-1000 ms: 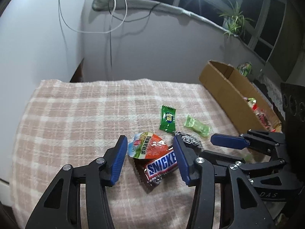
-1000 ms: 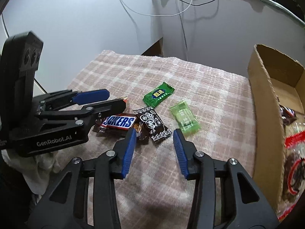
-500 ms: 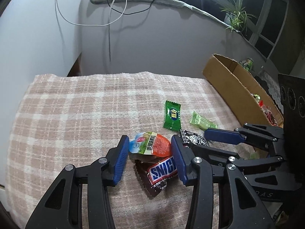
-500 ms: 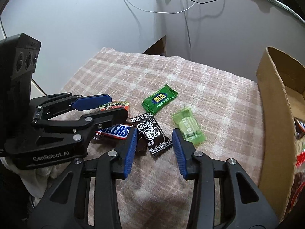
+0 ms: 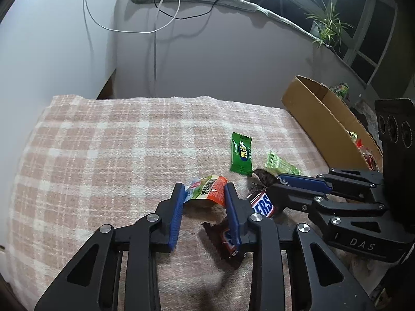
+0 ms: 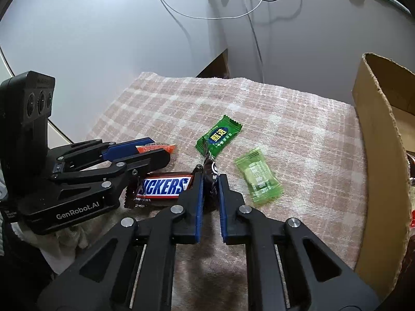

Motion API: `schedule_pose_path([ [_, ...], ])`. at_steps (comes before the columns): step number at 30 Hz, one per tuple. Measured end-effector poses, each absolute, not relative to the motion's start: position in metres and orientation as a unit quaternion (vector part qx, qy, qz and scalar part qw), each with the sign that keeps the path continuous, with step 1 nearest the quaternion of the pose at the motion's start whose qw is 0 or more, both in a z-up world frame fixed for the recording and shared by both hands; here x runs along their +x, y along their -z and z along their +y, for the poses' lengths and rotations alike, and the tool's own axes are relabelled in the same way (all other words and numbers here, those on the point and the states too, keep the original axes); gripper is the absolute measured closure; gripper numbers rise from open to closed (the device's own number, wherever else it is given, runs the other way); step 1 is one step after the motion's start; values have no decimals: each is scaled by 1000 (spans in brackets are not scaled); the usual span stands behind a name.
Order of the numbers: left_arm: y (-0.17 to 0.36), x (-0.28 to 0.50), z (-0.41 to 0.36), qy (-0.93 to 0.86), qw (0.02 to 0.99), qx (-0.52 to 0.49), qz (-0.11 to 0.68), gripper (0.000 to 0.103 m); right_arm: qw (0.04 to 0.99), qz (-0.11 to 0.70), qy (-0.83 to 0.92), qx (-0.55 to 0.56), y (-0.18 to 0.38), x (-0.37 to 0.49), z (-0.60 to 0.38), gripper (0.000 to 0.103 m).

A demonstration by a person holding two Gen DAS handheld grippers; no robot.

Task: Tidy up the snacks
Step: 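Grasp the black candy wrapper with the right gripper while the left grasps the red-green candy, then carry both candies into the box and open both grippers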

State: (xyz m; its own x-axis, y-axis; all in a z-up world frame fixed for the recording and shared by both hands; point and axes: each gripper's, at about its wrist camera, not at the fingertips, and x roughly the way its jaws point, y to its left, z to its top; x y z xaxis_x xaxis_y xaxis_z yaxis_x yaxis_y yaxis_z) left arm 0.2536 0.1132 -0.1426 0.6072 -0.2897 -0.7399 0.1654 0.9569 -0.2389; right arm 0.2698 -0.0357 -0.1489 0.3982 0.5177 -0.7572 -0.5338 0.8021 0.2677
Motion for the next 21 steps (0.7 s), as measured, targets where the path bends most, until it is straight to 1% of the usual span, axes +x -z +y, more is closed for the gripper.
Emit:
schedule_pose_path([
  [5,139,250,114,124,897,-70,418,75,840,444,-310,1,146,267,-39,93],
  [11,132,245,118,124,902,-79,407,75,853,420,-309,23,125,255,-54,93],
  [21,99,234,100,152,912,-88,371,75,872,384,-300,37,88,231,-87,93],
])
